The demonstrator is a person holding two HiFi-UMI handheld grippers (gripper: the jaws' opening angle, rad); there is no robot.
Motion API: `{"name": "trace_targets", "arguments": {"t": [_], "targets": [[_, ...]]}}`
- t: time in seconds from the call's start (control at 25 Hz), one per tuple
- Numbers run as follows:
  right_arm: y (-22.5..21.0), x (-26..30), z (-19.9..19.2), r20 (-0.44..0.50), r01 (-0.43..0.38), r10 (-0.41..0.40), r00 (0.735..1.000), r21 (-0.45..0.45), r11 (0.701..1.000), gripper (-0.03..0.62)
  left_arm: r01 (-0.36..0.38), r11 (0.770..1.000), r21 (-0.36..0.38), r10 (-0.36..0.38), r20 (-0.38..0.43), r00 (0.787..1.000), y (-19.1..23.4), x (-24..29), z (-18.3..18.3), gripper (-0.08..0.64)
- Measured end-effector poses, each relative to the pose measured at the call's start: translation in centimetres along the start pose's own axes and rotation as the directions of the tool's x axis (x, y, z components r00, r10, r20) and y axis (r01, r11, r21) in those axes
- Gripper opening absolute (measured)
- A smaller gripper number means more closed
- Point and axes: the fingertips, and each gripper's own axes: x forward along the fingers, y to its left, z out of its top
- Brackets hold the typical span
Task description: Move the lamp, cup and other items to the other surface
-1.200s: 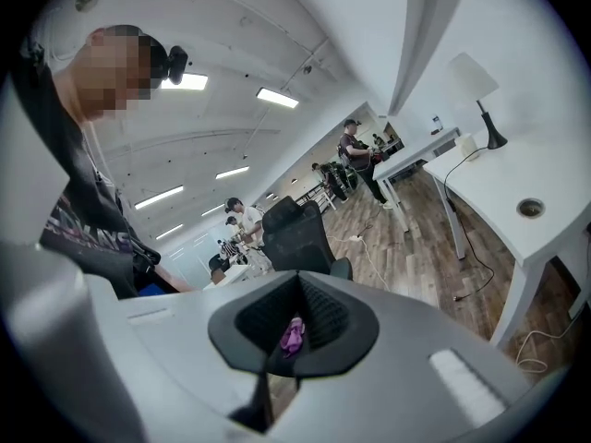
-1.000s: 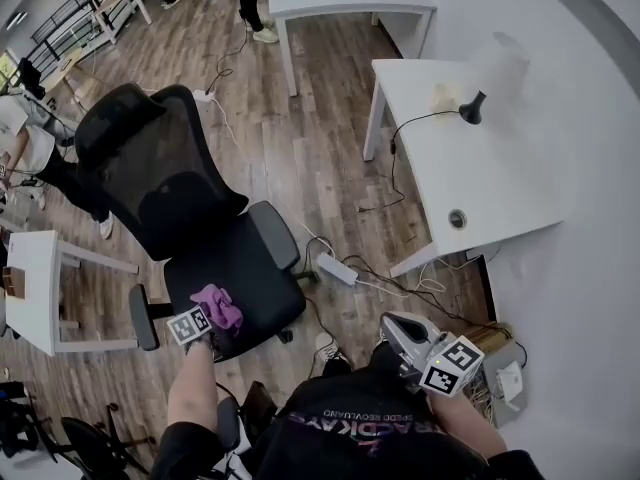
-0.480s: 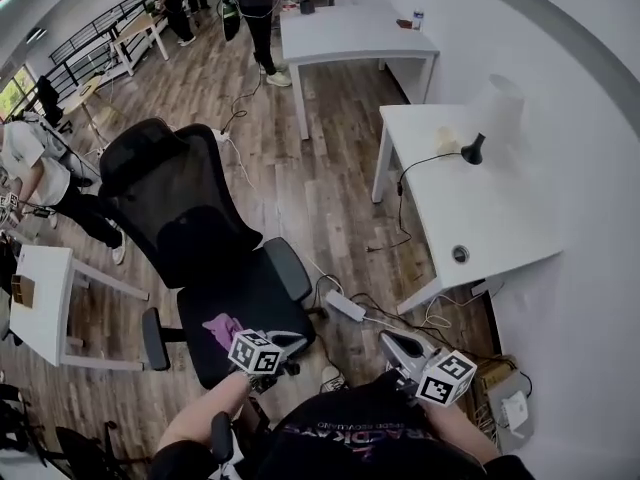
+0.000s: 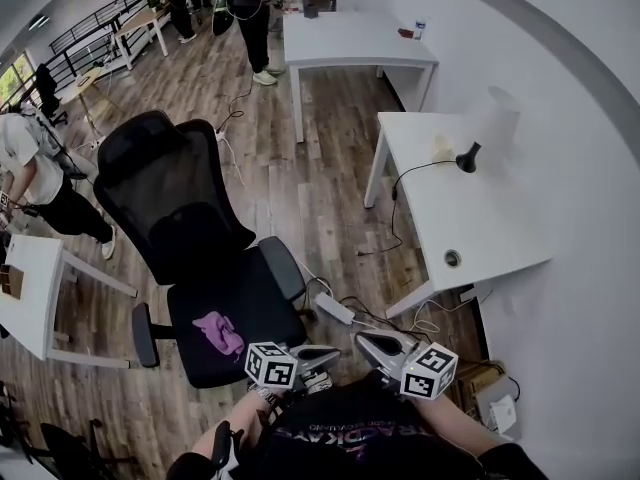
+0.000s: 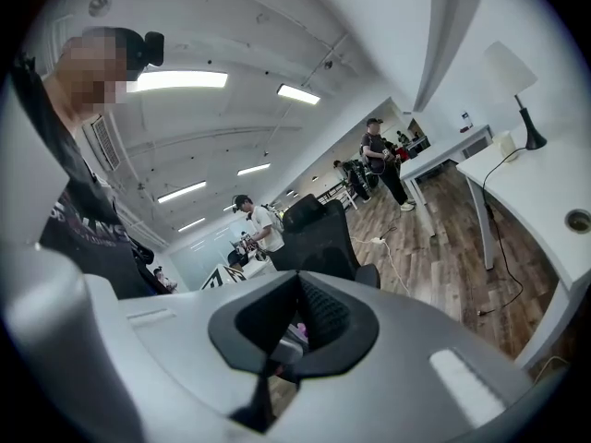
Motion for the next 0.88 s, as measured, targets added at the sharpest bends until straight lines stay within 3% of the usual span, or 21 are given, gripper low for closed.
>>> {"name": "trace_targets", "arguments": {"t": [0.12,0.24,0.32,0.4,0.48,0.68,0.88], "targets": [[0.2,0.0,-0.1,-0.018,-0.010,0.010,1.000,-0.012,1.000,0.000,-0.015,1.000,-0.007,0.015,0.013,1.000,0.3,-0.9,0.0,0.003],[0.1,-0.2,-0.1,-0.023,-0.005,0.004,1.000,-0.019,1.000,0.000,0.028,0.992,-0.125,-0.005,0.181,0.983,0.7,-2.9,2.3,0.003],[0.0,-0.2,-0.1,-0.021,0.000,0.000,1.000,-0.017,1.000,0.000,0.009,0.991,-0.132,0.025,0.257,0.966,1.1,-4.7,4.2,0.003],[-0.1,-0.1,-0.3,-0.020,-0.001,0.001,1.000,-0.004,1.000,0.000,-0.063,0.997,-0.046,0.070,0.171,0.983,1.5,-4.9,3.5,0.003],[-0.2,0.0,-0.6,-0.027,-0.007,0.007,1.000,0.009,1.000,0.000,-0.072,0.997,0.005,0.071,0.103,0.992,1.1,-4.2,2.6,0.003],[0.1,0.0,-0.7,-0.028,-0.015,0.015,0.999,-0.001,1.000,0.000,0.027,1.000,-0.014,-0.023,0.190,0.982,-1.1,-2.3,3.4,0.003],[-0.4,-0.4,-0.7,-0.015,-0.003,0.003,1.000,0.018,1.000,0.000,0.060,0.998,0.014,-0.061,0.117,0.991,-2.1,-1.4,2.6,0.003]]}}
